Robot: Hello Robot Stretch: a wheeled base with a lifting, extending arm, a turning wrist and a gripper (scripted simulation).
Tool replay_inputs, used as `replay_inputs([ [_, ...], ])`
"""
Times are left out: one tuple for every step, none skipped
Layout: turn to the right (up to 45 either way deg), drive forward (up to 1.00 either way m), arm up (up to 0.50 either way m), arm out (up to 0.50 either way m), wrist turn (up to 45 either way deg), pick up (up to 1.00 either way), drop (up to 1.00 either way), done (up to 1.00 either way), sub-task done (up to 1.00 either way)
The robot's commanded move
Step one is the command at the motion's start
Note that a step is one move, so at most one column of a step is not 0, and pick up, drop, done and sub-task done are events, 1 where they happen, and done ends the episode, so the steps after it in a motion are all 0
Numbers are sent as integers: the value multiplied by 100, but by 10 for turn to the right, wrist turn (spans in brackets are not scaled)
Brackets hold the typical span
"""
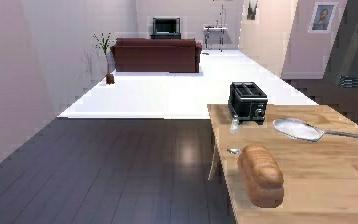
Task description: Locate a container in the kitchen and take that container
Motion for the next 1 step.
replay_inputs([
  [0, 0, 0, 0, 450, 0, 0, 0, 0],
])
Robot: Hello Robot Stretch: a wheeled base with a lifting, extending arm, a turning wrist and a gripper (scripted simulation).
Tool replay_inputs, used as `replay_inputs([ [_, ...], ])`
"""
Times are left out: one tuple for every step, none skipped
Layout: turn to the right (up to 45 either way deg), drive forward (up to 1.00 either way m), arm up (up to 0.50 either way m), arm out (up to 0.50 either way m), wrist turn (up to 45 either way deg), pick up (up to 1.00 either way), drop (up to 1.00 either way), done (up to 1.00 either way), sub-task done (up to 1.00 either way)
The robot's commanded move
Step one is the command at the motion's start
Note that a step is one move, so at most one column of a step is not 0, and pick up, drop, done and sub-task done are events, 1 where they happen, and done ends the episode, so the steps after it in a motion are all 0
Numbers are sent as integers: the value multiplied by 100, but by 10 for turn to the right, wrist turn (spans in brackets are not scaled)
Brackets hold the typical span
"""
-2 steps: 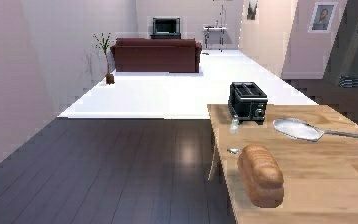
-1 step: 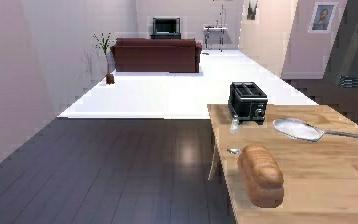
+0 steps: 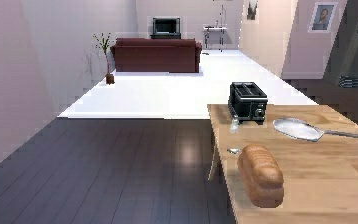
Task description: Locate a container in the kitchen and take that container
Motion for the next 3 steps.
replay_inputs([
  [0, 0, 0, 0, 450, 0, 0, 0, 0],
  [0, 0, 0, 0, 330, 0, 0, 0, 0],
  [0, 0, -24, 0, 0, 0, 0, 0, 0],
])
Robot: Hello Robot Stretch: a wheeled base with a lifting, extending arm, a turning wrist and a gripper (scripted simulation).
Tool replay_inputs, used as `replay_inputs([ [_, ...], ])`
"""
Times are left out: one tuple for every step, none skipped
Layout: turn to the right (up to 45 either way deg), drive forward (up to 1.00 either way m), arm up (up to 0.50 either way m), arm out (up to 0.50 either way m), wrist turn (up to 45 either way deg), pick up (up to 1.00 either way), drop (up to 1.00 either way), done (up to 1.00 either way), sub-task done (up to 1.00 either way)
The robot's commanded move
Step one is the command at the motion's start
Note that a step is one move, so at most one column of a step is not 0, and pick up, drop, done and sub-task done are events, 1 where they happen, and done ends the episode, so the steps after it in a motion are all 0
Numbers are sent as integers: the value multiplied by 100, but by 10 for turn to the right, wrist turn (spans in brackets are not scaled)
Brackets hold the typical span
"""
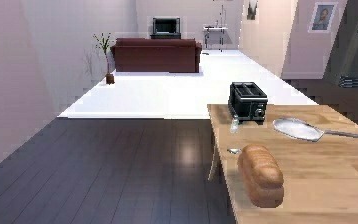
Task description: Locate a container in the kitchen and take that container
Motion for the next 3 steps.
replay_inputs([
  [0, 0, 0, 0, 0, 100, 0, 0, 0],
  [0, 0, 10, 0, 0, 0, 0, 0, 0],
  [0, 0, 0, 0, 0, 0, 0, 100, 0],
])
